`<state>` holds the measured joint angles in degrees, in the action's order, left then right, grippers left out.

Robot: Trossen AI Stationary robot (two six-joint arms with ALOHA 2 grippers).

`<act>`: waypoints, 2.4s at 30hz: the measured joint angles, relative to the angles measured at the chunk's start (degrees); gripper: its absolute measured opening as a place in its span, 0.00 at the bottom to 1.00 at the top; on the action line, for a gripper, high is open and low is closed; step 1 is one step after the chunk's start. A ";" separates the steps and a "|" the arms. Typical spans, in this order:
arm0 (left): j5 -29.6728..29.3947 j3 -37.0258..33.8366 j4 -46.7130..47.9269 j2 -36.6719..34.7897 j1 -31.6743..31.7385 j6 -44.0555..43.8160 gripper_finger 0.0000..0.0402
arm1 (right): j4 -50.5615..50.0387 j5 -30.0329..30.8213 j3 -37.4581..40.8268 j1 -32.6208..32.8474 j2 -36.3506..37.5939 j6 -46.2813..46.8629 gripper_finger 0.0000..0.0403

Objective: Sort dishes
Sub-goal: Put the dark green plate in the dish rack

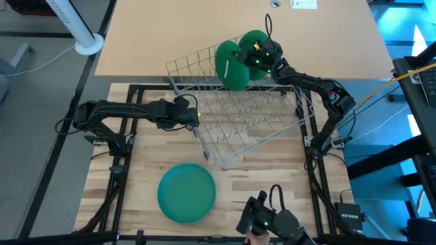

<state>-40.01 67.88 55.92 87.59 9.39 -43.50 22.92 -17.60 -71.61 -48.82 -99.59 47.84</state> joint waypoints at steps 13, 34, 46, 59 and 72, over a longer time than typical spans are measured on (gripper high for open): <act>0.00 0.00 0.00 0.00 0.00 0.00 0.25 | -0.26 2.42 -0.03 0.00 -0.11 -0.25 0.25; 0.00 0.00 0.03 0.00 0.00 0.02 0.25 | -1.35 0.10 -0.01 -1.51 0.00 1.55 0.40; -0.01 0.00 0.04 0.00 0.02 0.02 0.25 | -8.00 0.64 -2.74 -2.27 0.06 -1.89 0.40; 0.00 0.00 0.01 0.00 0.04 0.02 0.25 | -30.81 7.16 -15.96 -2.19 0.11 -13.94 0.40; 0.00 0.06 0.21 0.00 0.02 1.11 0.25 | -42.21 15.71 -26.30 -2.21 0.11 -24.27 0.40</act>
<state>-40.01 67.93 56.13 87.59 9.41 -42.39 -19.29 -1.89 -97.90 -51.03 -99.48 23.58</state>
